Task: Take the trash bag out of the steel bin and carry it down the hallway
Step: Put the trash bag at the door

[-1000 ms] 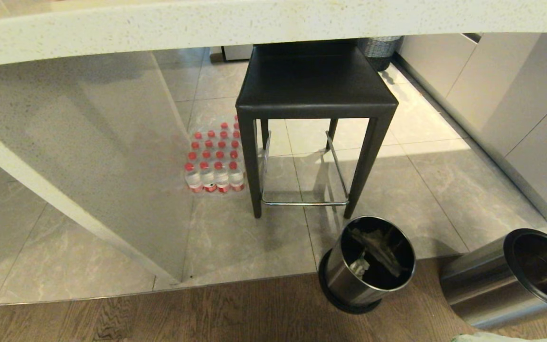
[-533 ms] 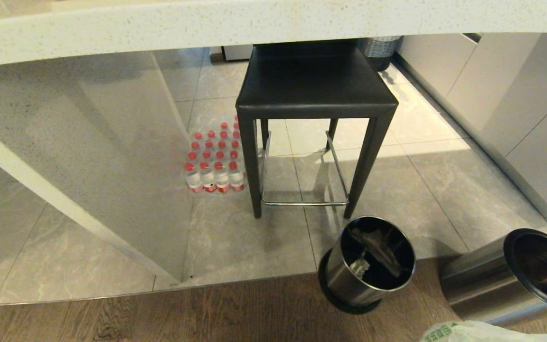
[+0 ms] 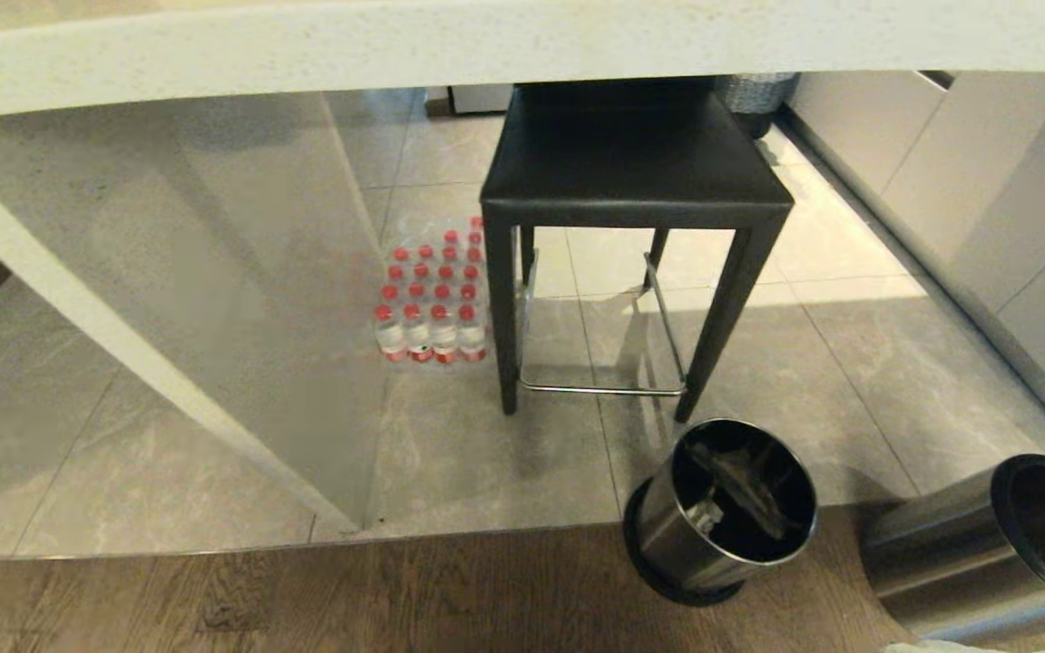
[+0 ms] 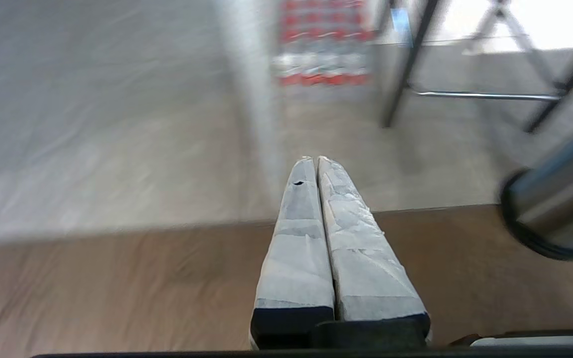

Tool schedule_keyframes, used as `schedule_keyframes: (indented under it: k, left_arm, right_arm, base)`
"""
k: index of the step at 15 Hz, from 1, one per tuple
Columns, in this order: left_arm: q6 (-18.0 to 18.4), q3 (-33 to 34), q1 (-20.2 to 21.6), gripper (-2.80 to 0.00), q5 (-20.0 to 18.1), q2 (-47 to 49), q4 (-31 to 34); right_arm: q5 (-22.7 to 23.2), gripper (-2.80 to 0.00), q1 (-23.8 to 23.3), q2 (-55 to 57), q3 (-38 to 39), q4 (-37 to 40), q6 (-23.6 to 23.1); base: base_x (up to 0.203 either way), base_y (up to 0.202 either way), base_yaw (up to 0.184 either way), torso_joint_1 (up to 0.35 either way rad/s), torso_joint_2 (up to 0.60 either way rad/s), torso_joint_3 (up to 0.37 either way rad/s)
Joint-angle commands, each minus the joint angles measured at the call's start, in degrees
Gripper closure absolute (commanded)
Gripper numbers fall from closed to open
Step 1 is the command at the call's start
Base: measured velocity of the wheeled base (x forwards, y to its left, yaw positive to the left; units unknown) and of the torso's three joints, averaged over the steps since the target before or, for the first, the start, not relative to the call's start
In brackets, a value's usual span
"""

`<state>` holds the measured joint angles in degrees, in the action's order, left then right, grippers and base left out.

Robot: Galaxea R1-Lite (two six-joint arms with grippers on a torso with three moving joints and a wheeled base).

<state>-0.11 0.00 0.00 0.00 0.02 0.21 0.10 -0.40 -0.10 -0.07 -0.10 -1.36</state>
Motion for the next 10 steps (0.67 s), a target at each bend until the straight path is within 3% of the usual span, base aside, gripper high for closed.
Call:
schedule_keyframes:
  k: [1, 6, 10]
  left_arm:
    - [0.02, 0.00, 0.00, 0.00, 0.00, -0.02, -0.03]
    - [0.02, 0.00, 0.00, 0.00, 0.00, -0.02, -0.03]
    - [0.02, 0.00, 0.00, 0.00, 0.00, -0.02, -0.03]
  right_arm:
    - [-0.01, 0.00, -0.04, 0.10, 0.02, 0.01, 0.00]
    - [-0.01, 0.00, -0.04, 0.10, -0.01, 0.01, 0.04]
    - [-0.01, 0.00, -0.04, 0.10, -0.01, 0.01, 0.04]
  base:
    - [0.004, -0.015, 0.185, 0.001, 0.00, 0.002]
    - [0.004, -0.018, 0.186, 0.001, 0.00, 0.004]
    - [0.001, -0.002, 0.020, 0.002, 0.00, 0.001]
